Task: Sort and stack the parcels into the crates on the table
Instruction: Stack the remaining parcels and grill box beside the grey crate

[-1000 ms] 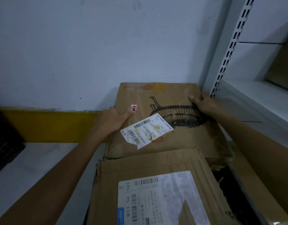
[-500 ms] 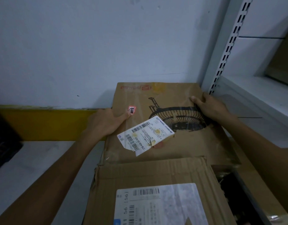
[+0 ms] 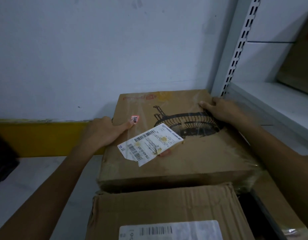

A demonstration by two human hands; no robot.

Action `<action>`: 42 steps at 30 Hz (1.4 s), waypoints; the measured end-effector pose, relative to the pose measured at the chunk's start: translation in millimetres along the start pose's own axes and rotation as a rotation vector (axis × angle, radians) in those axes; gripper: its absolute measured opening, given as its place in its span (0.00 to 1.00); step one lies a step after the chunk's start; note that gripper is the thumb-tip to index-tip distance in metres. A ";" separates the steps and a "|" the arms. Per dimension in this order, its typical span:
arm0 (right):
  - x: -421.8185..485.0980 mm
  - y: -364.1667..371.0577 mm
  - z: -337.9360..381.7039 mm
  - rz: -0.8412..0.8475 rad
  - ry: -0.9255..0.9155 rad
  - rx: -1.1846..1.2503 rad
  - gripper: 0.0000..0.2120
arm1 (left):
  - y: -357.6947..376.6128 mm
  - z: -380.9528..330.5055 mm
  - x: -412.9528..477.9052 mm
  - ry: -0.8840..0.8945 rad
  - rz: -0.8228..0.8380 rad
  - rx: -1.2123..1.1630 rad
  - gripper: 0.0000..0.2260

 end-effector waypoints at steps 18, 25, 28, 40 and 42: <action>-19.8 30.4 -12.4 -0.017 0.050 -0.068 0.32 | 38.2 7.7 -15.2 0.052 0.040 0.043 0.37; -17.9 46.3 -14.7 -0.031 0.034 -0.127 0.31 | 46.7 9.7 -14.9 0.042 0.031 0.108 0.35; -16.8 44.7 -16.6 0.007 0.072 -0.094 0.31 | 44.5 6.2 -16.0 0.070 0.021 0.190 0.35; -13.2 74.2 2.1 0.044 -0.178 -0.175 0.34 | 72.6 -20.6 18.3 0.258 0.052 0.378 0.37; -14.0 89.9 -4.1 0.090 -0.161 -0.188 0.34 | 83.5 -18.1 17.3 0.235 0.110 0.385 0.37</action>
Point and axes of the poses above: each hand's wrist, its own x-axis towards the middle knuckle, its own y-axis out of the palm, z = x × y, the point moved 5 cm from there along x, towards the middle knuckle, and after that the axes turned 1 degree about -x, right-handed, at the moved point
